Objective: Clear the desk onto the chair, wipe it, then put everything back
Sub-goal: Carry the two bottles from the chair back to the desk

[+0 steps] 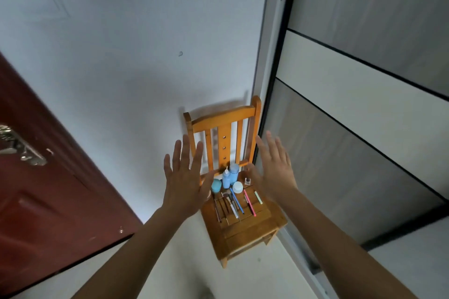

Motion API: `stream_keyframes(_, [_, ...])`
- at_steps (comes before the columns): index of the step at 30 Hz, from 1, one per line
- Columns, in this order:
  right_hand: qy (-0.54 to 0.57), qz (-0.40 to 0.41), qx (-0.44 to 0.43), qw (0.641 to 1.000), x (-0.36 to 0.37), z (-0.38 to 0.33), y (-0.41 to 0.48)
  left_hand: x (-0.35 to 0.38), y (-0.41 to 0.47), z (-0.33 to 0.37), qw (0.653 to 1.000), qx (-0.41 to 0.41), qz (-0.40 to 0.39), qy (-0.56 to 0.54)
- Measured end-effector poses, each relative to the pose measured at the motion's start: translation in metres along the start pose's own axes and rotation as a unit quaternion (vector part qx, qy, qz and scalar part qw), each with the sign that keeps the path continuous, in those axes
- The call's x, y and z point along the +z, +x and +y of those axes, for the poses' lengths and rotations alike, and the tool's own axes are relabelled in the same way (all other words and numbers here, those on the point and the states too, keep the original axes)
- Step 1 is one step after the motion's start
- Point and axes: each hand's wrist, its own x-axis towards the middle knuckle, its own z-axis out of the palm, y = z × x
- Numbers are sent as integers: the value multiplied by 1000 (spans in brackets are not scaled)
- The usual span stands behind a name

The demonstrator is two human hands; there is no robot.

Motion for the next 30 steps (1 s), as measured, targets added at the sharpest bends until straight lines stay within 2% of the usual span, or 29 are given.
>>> stream_keyframes(4, [-1, -39, 3, 999, 22, 21, 51, 45, 42, -9, 998, -43, -49, -10])
stream_keyframes(10, [9, -83, 2, 996, 47, 57, 120, 93, 101, -1, 993, -57, -100, -13])
stream_keyframes(15, [25, -102, -69, 992, 76, 94, 163, 138, 130, 15, 984, -116, -133, -7])
stream_keyframes(18, [49, -148, -86, 984, 105, 113, 187, 169, 131, 24, 975, -170, -145, -18])
stream_keyframes(22, [57, -171, -111, 977, 156, 136, 208, 223, 127, 27, 953, -242, -177, -48])
stream_keyframes(30, [132, -219, -90, 963, 297, 182, 194, 371, 81, -7, 934, -271, -218, -84])
